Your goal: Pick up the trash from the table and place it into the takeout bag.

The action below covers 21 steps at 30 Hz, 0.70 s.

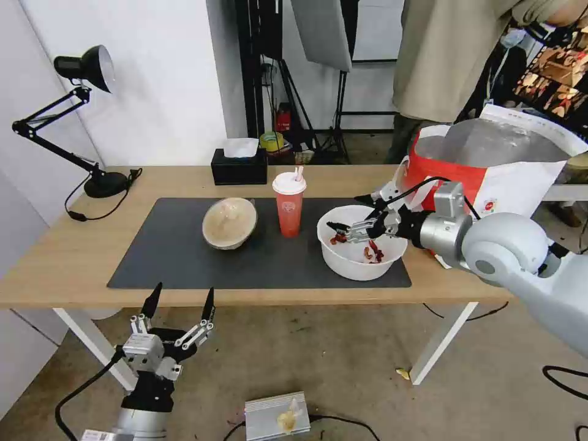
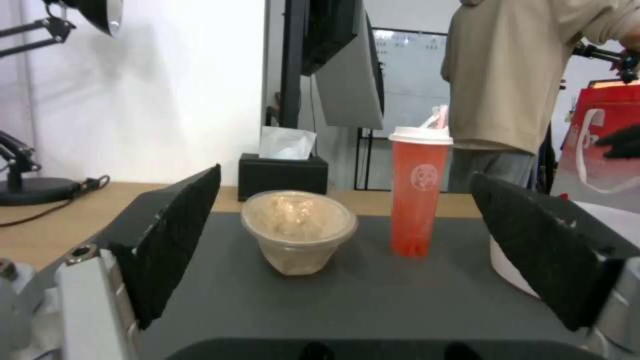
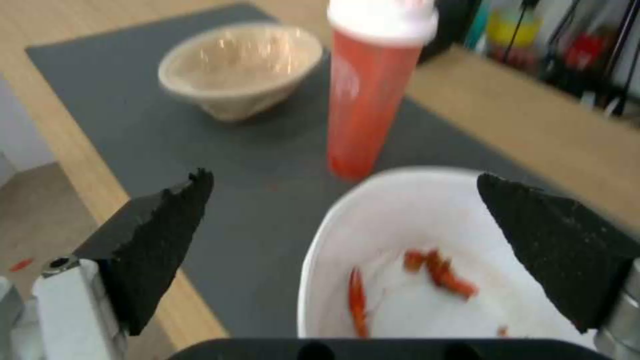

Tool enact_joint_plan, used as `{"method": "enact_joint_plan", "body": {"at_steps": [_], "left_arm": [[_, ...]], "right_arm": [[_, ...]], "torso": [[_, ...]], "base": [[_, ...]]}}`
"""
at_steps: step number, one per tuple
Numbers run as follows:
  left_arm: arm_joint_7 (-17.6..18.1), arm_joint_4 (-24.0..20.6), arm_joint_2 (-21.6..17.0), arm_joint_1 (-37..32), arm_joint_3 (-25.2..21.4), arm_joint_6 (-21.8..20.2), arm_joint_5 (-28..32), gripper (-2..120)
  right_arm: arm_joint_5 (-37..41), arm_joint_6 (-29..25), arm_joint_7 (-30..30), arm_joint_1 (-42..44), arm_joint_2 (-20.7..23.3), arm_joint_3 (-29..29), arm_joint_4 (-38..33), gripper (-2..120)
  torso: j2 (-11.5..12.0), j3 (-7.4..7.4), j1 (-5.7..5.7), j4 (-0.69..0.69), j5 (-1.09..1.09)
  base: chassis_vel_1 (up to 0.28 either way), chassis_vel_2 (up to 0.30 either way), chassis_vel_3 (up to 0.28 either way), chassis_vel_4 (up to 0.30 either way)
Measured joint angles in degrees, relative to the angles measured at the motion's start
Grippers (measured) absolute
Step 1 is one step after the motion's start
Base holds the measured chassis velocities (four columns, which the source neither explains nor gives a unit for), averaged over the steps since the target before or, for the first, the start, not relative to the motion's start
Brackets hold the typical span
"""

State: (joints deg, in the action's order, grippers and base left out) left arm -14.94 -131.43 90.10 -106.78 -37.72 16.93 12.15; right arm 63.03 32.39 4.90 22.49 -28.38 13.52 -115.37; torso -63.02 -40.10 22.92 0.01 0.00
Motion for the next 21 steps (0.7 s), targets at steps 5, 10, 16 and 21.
{"method": "enact_joint_plan", "body": {"at_steps": [5,10,16,21], "left_arm": [[-1.7,1.3,0.0,0.6,-0.6,-0.2,0.7,100],[-2.2,1.7,0.0,0.6,-0.7,-0.2,1.0,100],[-2.8,1.8,-0.1,0.6,-1.0,-0.2,1.4,100],[-3.5,2.1,-0.2,0.5,-2.1,0.0,2.4,100]], "right_arm": [[2.6,1.8,-3.3,-0.5,-0.8,2.4,1.8,100],[4.7,3.1,-5.6,-1.9,-1.0,4.7,1.9,100],[7.7,4.8,-8.3,-5.9,-1.0,8.9,1.7,100],[8.2,5.3,-9.5,-7.8,-1.9,11.4,2.6,100]], "torso": [[0.0,0.00,0.00,0.00,0.00],[0.0,0.00,0.00,0.00,0.00],[0.0,0.00,0.00,0.00,-0.01],[0.0,0.00,0.00,-0.01,0.00]], "base": [[0.000,0.000,0.000,0.000],[0.000,0.000,0.000,0.000],[0.000,0.000,0.000,0.000],[0.000,0.000,0.000,0.000]]}}
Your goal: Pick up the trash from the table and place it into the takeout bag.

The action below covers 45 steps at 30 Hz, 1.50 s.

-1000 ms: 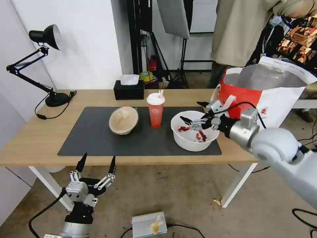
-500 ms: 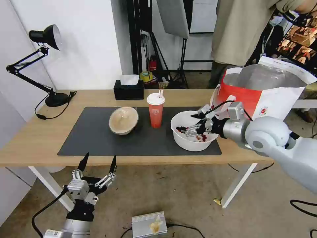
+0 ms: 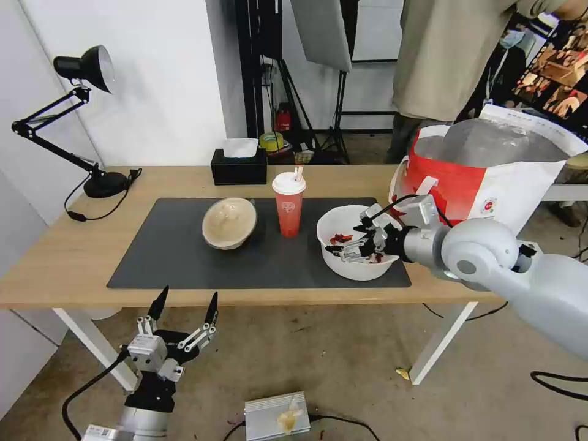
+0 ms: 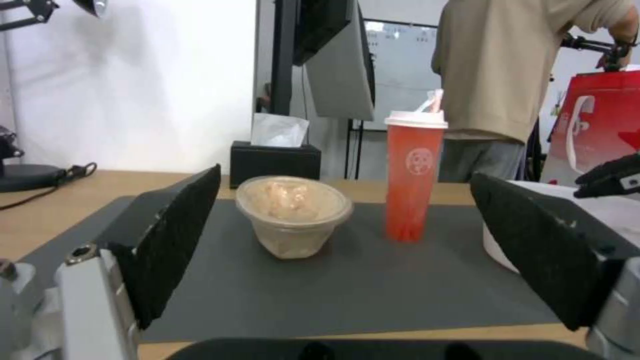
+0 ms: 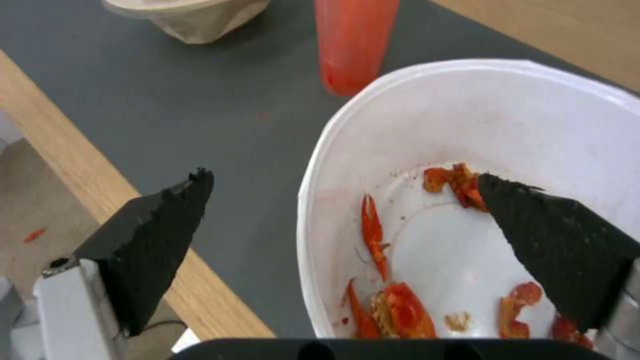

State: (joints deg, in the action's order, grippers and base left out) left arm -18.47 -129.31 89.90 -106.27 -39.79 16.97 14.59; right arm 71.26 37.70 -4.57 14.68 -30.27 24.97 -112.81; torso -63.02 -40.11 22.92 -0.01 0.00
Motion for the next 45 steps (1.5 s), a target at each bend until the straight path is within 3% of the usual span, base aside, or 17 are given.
{"method": "enact_joint_plan", "body": {"at_steps": [45], "left_arm": [[-1.2,3.7,0.0,0.8,-0.3,0.6,0.9,100]], "right_arm": [[-2.3,1.5,-3.7,-1.3,-5.3,4.7,4.4,100]], "torso": [[0.0,0.00,0.00,0.00,0.00]], "base": [[0.000,0.000,0.000,0.000]]}}
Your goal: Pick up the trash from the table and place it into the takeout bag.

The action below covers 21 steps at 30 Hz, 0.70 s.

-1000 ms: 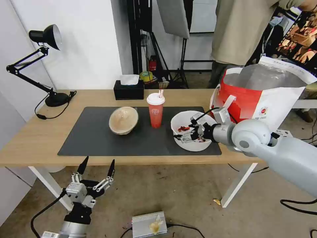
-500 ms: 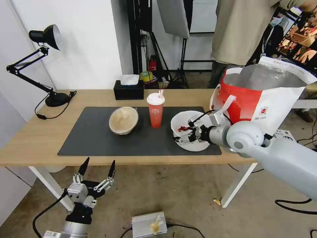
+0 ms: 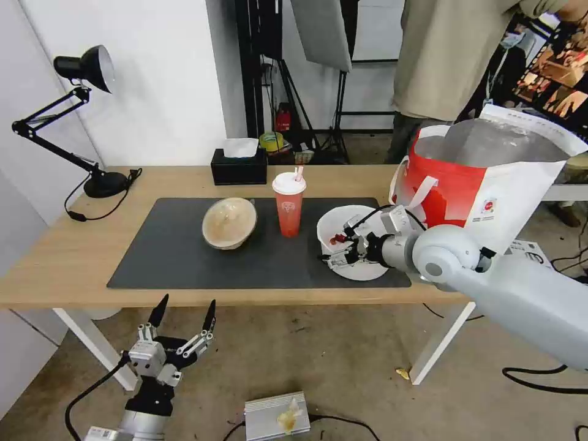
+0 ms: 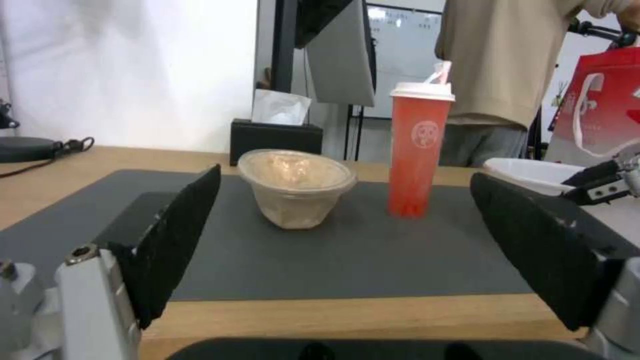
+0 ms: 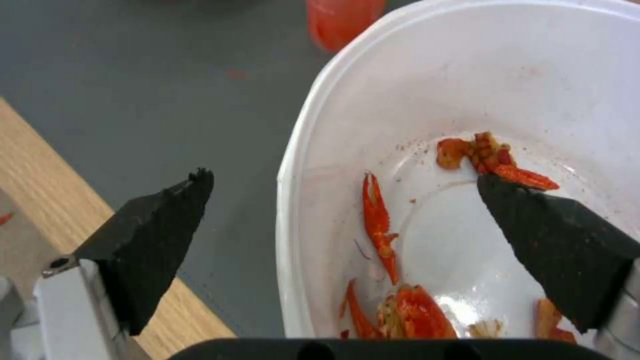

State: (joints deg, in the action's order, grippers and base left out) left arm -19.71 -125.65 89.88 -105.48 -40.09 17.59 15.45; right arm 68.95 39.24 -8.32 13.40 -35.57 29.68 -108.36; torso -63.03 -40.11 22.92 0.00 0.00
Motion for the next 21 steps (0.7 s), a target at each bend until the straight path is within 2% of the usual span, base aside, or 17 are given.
{"method": "enact_joint_plan", "body": {"at_steps": [3,6,10,11,15,18,19,21], "left_arm": [[0.0,0.1,0.0,0.1,0.1,0.0,0.0,100],[-0.1,0.2,0.0,0.2,0.1,0.0,0.0,100],[-0.2,0.3,0.1,0.1,0.1,0.2,0.1,100],[-0.2,0.3,0.1,0.1,0.1,0.2,0.1,100],[-0.3,0.4,0.3,-0.4,0.1,1.1,0.1,100],[-0.4,0.4,0.4,-0.4,0.2,1.2,0.1,100],[-0.5,0.4,0.6,-0.4,0.3,1.2,0.1,100],[-0.6,0.4,0.6,-0.4,0.4,1.2,0.1,100]], "right_arm": [[-0.2,0.1,0.1,0.1,0.2,0.0,-0.1,100],[-0.2,0.2,0.2,0.2,0.3,0.0,-0.2,93],[-0.5,0.3,0.3,0.3,0.2,0.2,-0.2,78],[-0.5,0.3,0.3,0.3,0.2,0.2,-0.2,78],[-0.7,0.3,0.3,0.6,0.1,0.3,-0.3,57],[-0.7,0.3,0.3,0.7,0.0,0.3,-0.3,50],[-0.7,0.3,0.3,0.7,0.0,0.3,-0.3,42],[-0.7,0.3,0.3,0.7,0.0,0.3,-0.3,41]], "torso": [[0.0,0.00,0.00,0.00,0.00],[0.0,0.00,0.00,0.00,0.00],[0.0,0.00,0.00,0.00,0.00],[0.0,0.00,0.00,0.00,0.00],[0.0,0.00,0.00,0.00,0.00],[0.0,0.00,0.00,0.00,0.00],[0.0,0.00,0.00,0.00,0.00],[0.0,0.00,0.00,0.00,0.00]], "base": [[0.000,0.000,0.000,0.000],[0.000,0.000,0.000,0.000],[0.000,0.000,0.000,0.000],[0.000,0.000,0.000,0.000],[0.000,0.000,0.000,0.000],[0.000,0.000,0.000,0.000],[0.000,0.000,0.000,0.000],[0.000,0.000,0.000,0.000]]}}
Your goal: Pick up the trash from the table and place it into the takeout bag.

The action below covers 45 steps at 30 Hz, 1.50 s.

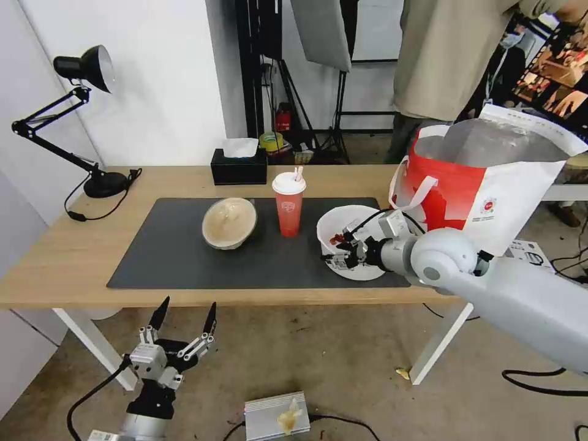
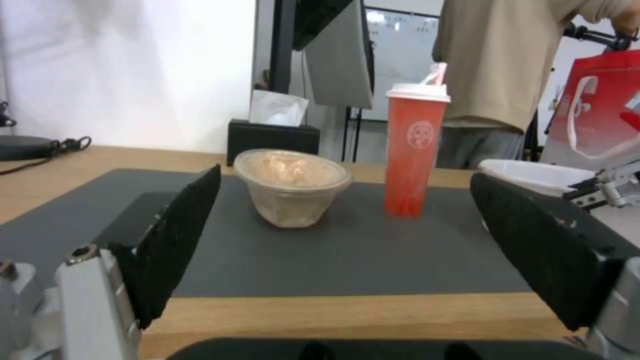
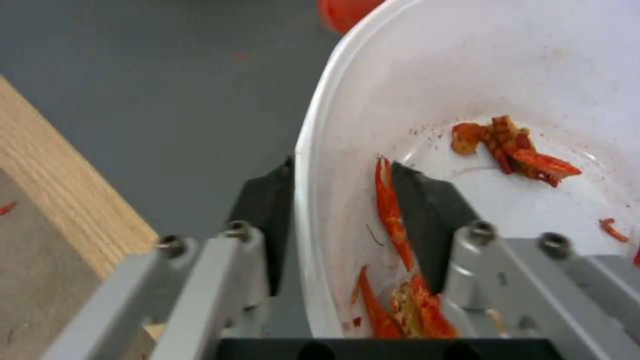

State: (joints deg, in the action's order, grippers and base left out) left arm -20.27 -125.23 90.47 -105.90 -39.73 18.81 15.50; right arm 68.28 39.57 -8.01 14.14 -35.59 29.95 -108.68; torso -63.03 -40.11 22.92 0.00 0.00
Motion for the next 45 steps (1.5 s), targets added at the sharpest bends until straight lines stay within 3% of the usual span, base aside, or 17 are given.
{"method": "enact_joint_plan", "body": {"at_steps": [2,3,11,24,38,45], "left_arm": [[-0.1,0.0,0.0,0.0,0.0,0.0,0.0,100],[-0.2,0.0,0.1,0.0,0.1,0.1,0.2,100],[-0.5,-0.4,0.2,0.0,0.0,0.1,0.4,100],[-0.8,-0.7,0.3,-0.2,-0.3,0.1,0.4,100],[-1.0,-0.9,0.4,-0.8,-1.1,0.5,0.3,100],[-1.1,-1.2,0.7,-1.6,-1.0,1.6,0.0,100]], "right_arm": [[0.0,0.0,0.0,0.0,0.0,0.0,0.0,36],[0.0,0.0,0.0,0.0,0.0,0.0,-0.1,24],[0.0,0.0,0.0,0.1,-0.1,-0.1,-0.2,0],[-2.4,-0.4,0.5,1.1,0.5,-0.5,-0.9,0],[-10.9,-2.5,3.1,2.2,4.3,-0.7,-5.3,0],[-18.7,-4.2,5.9,2.4,7.1,-1.3,-8.4,0]], "torso": [[0.0,0.00,0.00,0.00,0.00],[0.0,0.00,0.00,0.00,0.00],[0.0,0.00,0.00,0.00,0.00],[0.0,0.00,0.00,0.00,0.00],[0.0,0.00,0.00,0.00,0.00],[0.0,0.00,0.00,0.00,0.00]], "base": [[0.000,0.000,0.000,0.000],[0.000,0.000,0.000,0.000],[0.000,0.000,0.000,0.000],[0.000,0.000,0.000,0.000],[0.000,0.000,0.000,0.000],[0.000,0.000,0.000,0.000]]}}
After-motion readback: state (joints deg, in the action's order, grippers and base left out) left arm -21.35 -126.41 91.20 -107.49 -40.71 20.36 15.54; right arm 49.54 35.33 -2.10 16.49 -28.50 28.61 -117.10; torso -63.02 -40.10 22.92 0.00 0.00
